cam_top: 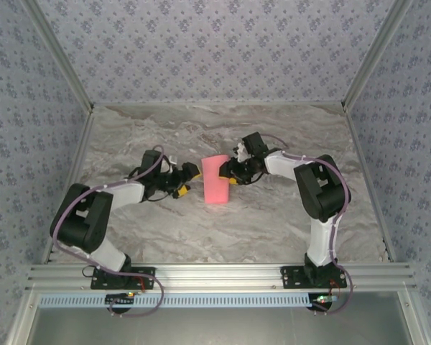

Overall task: Fold a paper plane with a square sheet of paper (pick it up from the middle)
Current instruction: First fold in half a square sheet of paper at the center of the table.

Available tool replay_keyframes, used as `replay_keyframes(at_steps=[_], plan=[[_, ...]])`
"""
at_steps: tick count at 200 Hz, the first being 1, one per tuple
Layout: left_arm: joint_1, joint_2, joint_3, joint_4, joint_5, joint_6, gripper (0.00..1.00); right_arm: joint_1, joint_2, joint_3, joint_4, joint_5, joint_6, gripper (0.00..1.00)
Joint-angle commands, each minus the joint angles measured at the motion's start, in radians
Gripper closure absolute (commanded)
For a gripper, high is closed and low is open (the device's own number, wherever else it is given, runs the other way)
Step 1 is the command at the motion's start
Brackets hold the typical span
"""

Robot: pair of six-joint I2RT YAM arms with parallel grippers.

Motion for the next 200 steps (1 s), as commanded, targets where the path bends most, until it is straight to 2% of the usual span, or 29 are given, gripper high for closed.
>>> replay_keyframes(at_steps=[1, 41, 107, 139, 167, 200], plan=[[-0.031, 0.044, 0.049, 0.129, 0.057, -0.029, 0.14, -0.019, -0.020, -0.035, 0.039, -0.059, 0.027, 0.56], [-0.054, 0.127, 0.070, 0.243, 0.076, -0.074, 0.30, -0.037, -0.027, -0.064, 0.081, -0.095, 0.060, 0.54], [-0.074, 0.196, 0.095, 0.300, 0.093, -0.078, 0.54, -0.057, -0.042, -0.089, 0.120, -0.111, 0.102, 0.53], [-0.078, 0.198, 0.097, 0.338, 0.091, -0.081, 0.79, -0.066, -0.058, -0.091, 0.117, -0.109, 0.104, 0.52], [-0.083, 0.202, 0.125, 0.333, 0.088, -0.060, 0.97, -0.082, -0.107, -0.085, 0.056, -0.059, 0.056, 0.46], [-0.113, 0.203, 0.169, 0.301, 0.092, -0.022, 1.00, -0.115, -0.185, -0.115, -0.002, 0.033, 0.019, 0.37]])
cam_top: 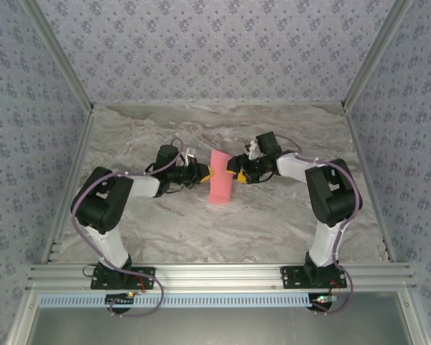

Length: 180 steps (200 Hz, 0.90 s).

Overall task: Fold a paper plane with a square sheet of paper (pick it up from the middle)
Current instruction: First fold in half a square sheet of paper at the center of the table.

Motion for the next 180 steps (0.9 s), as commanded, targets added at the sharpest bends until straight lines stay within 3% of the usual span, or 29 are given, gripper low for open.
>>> replay_keyframes(at_steps=[1, 46, 73, 112, 180], plan=[[-0.029, 0.006, 0.053, 0.007, 0.014, 0.052, 1.00, -0.027, -0.083, -0.031, -0.066, 0.073, -0.042, 0.37], [-0.068, 0.054, 0.136, -0.116, 0.005, 0.124, 1.00, -0.070, -0.152, -0.101, -0.050, 0.131, -0.038, 0.30], [-0.067, 0.095, 0.178, -0.244, -0.058, 0.155, 1.00, -0.071, -0.142, -0.119, -0.046, 0.134, -0.048, 0.30], [-0.067, 0.127, 0.229, -0.447, -0.165, 0.231, 1.00, -0.006, -0.096, -0.061, -0.150, 0.213, -0.131, 0.31], [-0.066, 0.132, 0.255, -0.528, -0.208, 0.278, 0.97, 0.062, 0.020, 0.040, -0.188, 0.214, -0.138, 0.38]])
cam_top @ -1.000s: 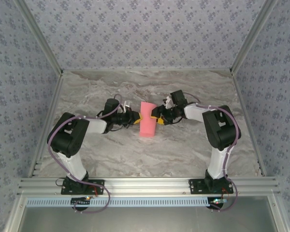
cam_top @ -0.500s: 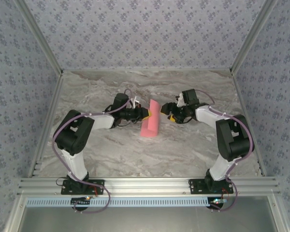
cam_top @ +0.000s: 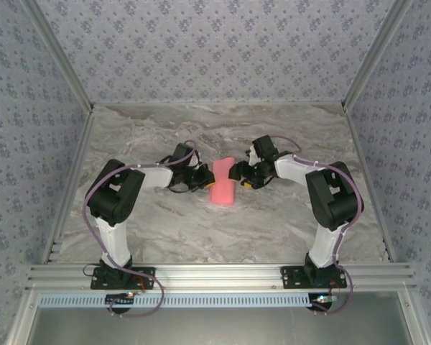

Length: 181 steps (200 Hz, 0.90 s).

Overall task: Fold a paper plane with a square sheet of paper (pick it up from the middle)
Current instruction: First fold in half a square sheet of paper at the center of the table.

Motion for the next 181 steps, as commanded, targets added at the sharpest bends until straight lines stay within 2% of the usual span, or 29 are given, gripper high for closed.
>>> replay_keyframes(at_steps=[1, 46, 80, 103, 125, 181], plan=[[0.002, 0.011, 0.041, -0.062, -0.021, 0.050, 0.97, 0.010, 0.029, 0.043, -0.040, 0.013, -0.018, 0.38], [0.003, 0.024, 0.076, -0.110, -0.029, 0.076, 0.95, 0.019, 0.070, 0.071, -0.061, 0.028, -0.012, 0.45], [0.005, 0.028, 0.094, -0.138, -0.035, 0.085, 0.91, 0.022, 0.093, 0.082, -0.074, 0.047, 0.000, 0.50], [0.009, 0.013, 0.101, -0.151, -0.041, 0.083, 0.82, 0.024, 0.104, 0.087, -0.096, 0.076, 0.000, 0.52], [0.023, -0.030, 0.107, -0.180, -0.064, 0.078, 0.68, 0.028, 0.119, 0.092, -0.131, 0.118, 0.003, 0.54], [0.045, -0.148, 0.092, -0.274, -0.199, 0.066, 0.58, 0.043, 0.171, 0.106, -0.176, 0.184, 0.003, 0.55]])
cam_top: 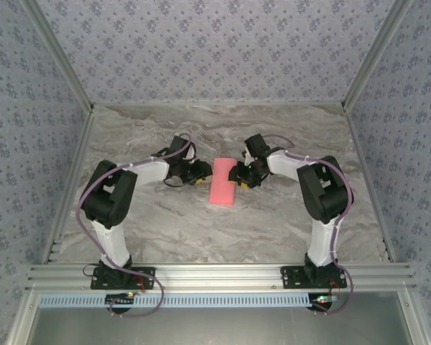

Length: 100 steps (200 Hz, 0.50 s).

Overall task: Fold a paper plane with a square sheet of paper (pick it up from the middle)
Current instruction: First fold in half a square sheet of paper at the center of the table.

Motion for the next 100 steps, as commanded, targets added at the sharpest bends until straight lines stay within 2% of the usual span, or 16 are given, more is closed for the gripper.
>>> replay_keyframes(at_steps=[1, 46, 100], plan=[[0.008, -0.082, 0.013, -0.065, -0.086, 0.001, 0.58, 0.010, 0.073, -0.001, -0.073, 0.097, 0.008, 0.55], [0.007, -0.118, -0.019, -0.056, -0.153, -0.011, 0.50, 0.013, 0.110, 0.049, -0.150, 0.155, 0.008, 0.55], [0.007, -0.073, -0.033, 0.048, -0.071, -0.031, 0.49, 0.018, 0.165, 0.088, -0.231, 0.201, 0.008, 0.55]])
